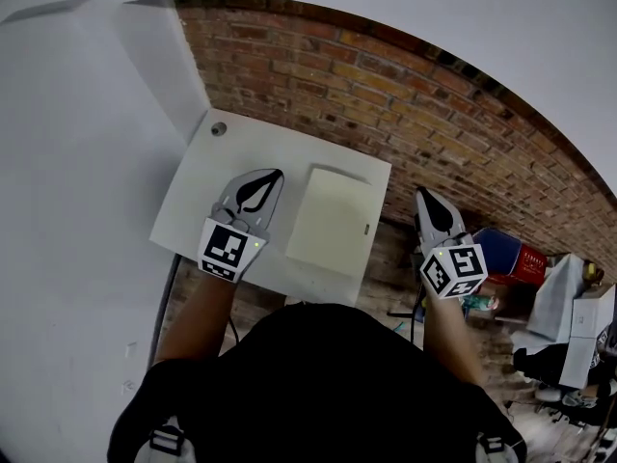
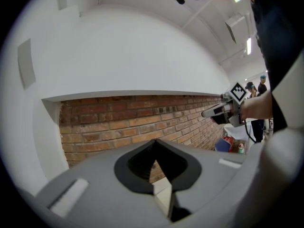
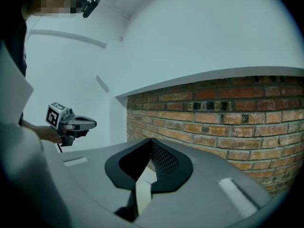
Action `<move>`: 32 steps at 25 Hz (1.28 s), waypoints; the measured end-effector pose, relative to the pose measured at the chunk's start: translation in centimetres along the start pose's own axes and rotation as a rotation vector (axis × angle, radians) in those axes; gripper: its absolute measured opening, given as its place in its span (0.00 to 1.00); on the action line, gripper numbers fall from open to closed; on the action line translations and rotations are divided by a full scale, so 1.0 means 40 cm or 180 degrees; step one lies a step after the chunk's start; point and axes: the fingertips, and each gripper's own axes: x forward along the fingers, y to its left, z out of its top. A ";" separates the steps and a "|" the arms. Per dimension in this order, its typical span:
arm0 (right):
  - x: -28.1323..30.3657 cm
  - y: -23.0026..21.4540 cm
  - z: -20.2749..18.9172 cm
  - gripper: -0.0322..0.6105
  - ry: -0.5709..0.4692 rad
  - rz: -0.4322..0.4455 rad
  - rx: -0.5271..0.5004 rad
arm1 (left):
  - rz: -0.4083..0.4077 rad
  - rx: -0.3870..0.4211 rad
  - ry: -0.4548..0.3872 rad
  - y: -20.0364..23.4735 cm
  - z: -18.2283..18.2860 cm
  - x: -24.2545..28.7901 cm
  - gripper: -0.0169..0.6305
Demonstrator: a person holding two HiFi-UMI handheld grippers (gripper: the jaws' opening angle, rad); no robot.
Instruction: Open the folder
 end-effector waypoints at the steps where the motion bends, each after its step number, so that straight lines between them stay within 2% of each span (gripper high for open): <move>1: -0.004 -0.005 -0.003 0.05 0.0006 -0.0020 0.0007 | -0.0021 -0.0010 -0.0007 -0.005 -0.003 0.006 0.03; 6: -0.032 -0.038 -0.014 0.05 0.0000 -0.0138 0.0068 | -0.0180 0.0008 0.0040 -0.042 -0.011 0.047 0.03; 12: -0.065 -0.085 -0.039 0.05 0.0003 -0.0199 0.0120 | -0.0233 0.0091 0.0082 -0.088 -0.004 0.093 0.03; 26: -0.101 -0.215 -0.119 0.05 0.0124 -0.0066 0.0224 | -0.0141 0.0049 0.0353 -0.216 -0.041 0.177 0.03; 32: -0.095 -0.231 -0.146 0.05 0.0176 0.0033 0.0259 | -0.0066 0.0096 0.0536 -0.246 -0.073 0.186 0.03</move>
